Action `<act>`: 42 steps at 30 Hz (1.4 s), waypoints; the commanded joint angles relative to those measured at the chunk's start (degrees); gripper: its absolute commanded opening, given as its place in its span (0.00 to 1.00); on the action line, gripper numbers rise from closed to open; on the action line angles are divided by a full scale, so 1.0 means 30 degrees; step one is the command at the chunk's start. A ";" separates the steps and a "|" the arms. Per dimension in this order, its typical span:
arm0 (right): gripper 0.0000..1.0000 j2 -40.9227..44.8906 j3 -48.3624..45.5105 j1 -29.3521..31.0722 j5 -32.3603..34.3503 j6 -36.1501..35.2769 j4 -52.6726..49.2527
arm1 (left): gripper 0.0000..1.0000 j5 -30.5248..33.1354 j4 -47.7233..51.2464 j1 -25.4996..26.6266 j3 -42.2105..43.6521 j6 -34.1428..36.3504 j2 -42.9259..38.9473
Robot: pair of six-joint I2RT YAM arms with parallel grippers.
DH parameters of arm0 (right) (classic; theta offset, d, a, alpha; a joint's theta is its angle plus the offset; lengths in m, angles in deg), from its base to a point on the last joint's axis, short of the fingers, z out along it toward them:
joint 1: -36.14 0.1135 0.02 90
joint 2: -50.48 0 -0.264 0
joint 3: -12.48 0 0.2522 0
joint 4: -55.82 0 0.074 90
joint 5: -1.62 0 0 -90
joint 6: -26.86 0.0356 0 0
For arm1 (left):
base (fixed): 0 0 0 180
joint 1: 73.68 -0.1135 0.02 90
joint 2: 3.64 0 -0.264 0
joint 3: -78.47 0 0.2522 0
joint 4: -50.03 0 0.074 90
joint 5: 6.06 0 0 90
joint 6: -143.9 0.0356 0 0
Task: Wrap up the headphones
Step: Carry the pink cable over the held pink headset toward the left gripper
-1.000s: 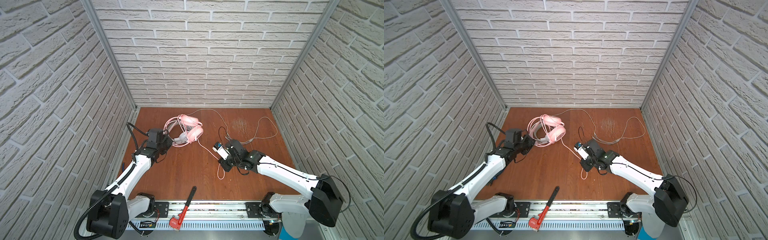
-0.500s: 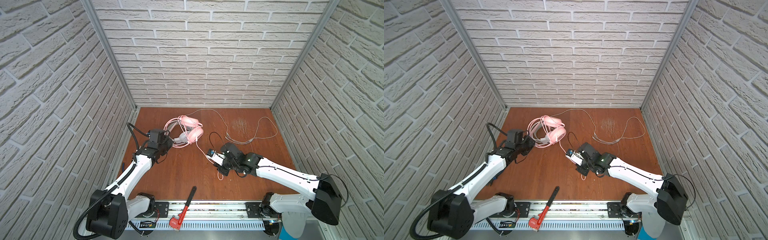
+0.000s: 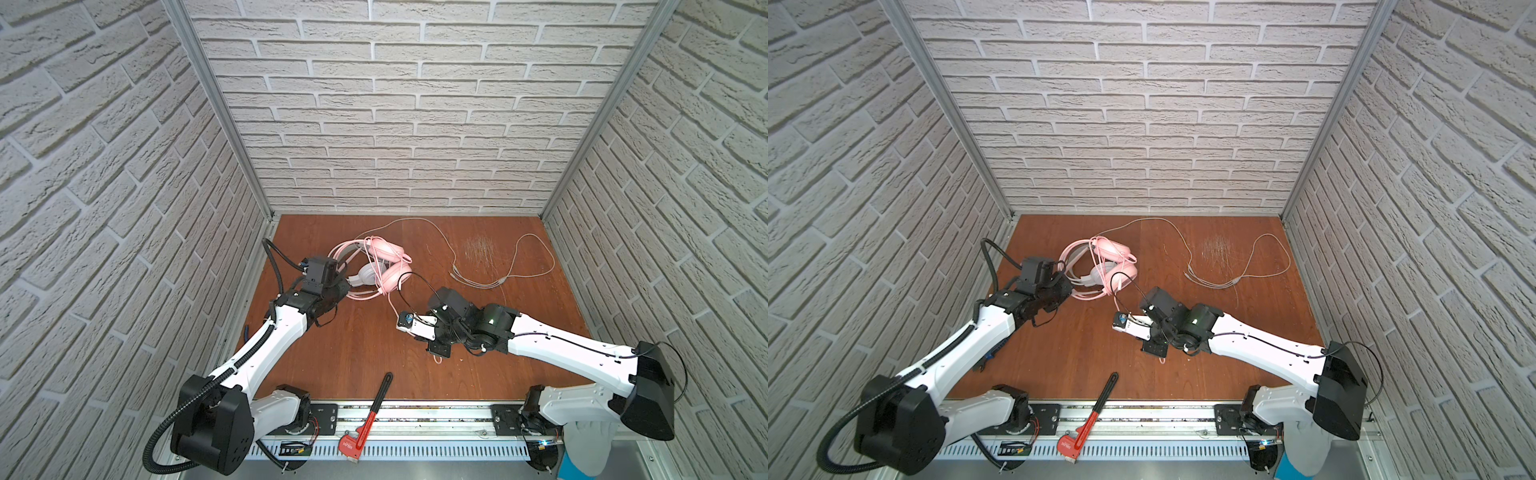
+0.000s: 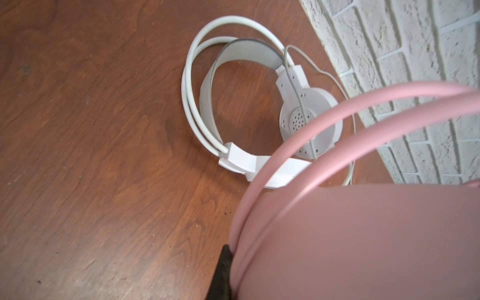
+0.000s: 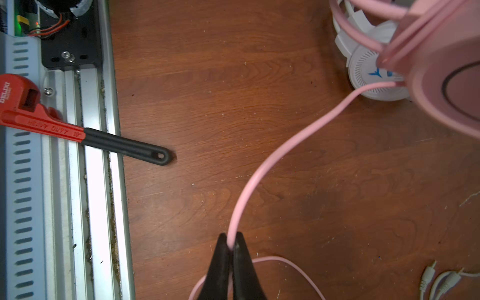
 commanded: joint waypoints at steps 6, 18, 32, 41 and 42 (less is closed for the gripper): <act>0.06 -0.0300 0.1982 0.0234 -0.0421 -0.2545 -0.1478 | 0.00 0.2175 0.0705 0.1390 -0.2013 0.1042 0.1075; 0.06 -0.0389 0.3104 0.0440 0.1941 -0.4617 -0.0963 | 0.00 0.3522 0.1849 0.2815 -0.3079 0.1737 0.2959; 0.06 -0.1068 0.4478 0.0488 0.5074 -0.6825 -0.0847 | 0.00 0.3818 0.3287 0.3860 -0.4971 0.3916 0.4972; 0.06 -0.1289 0.4683 0.0026 0.6742 -0.8994 -0.0793 | 0.00 0.3436 0.4771 0.4849 -0.6715 0.5959 0.6605; 0.06 -0.1243 0.4633 -0.0101 0.6745 -0.9077 -0.0692 | 0.00 0.3410 0.4846 0.4915 -0.6805 0.6095 0.6717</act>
